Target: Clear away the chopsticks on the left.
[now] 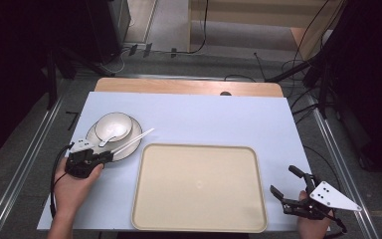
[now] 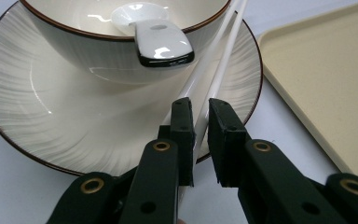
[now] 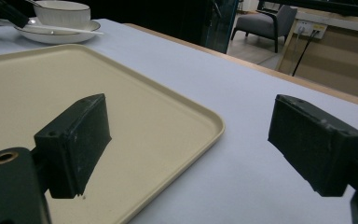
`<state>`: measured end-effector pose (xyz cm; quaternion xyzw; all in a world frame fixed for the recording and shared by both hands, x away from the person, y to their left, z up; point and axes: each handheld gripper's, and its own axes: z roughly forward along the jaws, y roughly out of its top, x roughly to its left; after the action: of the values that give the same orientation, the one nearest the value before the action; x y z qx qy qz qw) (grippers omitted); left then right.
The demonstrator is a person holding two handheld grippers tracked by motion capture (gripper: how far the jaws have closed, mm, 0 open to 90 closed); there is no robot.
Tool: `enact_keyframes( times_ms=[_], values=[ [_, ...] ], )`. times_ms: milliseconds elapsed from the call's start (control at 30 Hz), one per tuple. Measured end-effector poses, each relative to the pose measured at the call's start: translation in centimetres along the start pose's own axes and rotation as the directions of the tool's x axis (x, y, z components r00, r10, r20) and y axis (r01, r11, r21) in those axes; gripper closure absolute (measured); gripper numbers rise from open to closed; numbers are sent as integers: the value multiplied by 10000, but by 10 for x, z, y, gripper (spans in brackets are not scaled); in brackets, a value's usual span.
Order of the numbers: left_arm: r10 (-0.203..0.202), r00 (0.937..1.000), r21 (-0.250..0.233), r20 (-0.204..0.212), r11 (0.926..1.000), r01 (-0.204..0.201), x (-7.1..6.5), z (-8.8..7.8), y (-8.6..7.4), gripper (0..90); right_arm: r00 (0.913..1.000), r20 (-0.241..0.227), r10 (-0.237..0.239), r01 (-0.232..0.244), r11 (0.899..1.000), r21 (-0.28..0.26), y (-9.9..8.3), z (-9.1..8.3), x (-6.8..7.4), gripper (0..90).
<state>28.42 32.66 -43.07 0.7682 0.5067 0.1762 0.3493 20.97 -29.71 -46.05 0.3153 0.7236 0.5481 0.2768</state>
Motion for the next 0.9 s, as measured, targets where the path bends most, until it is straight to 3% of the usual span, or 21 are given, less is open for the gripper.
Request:
enact_keyframes(
  times_ms=[133,533,900],
  values=[
    [230,9997,264,42,9994,-231,-1,3,5,806,10000,-14,-23,23,10000,2,0,0,0,130],
    [249,9982,872,537,9958,-295,1,10,12,793,10000,-4,-27,27,10000,43,0,0,1,130],
    [202,9945,927,1023,9952,-298,5,11,13,819,10000,12,-25,25,10000,46,-1,0,0,130]
  ],
)
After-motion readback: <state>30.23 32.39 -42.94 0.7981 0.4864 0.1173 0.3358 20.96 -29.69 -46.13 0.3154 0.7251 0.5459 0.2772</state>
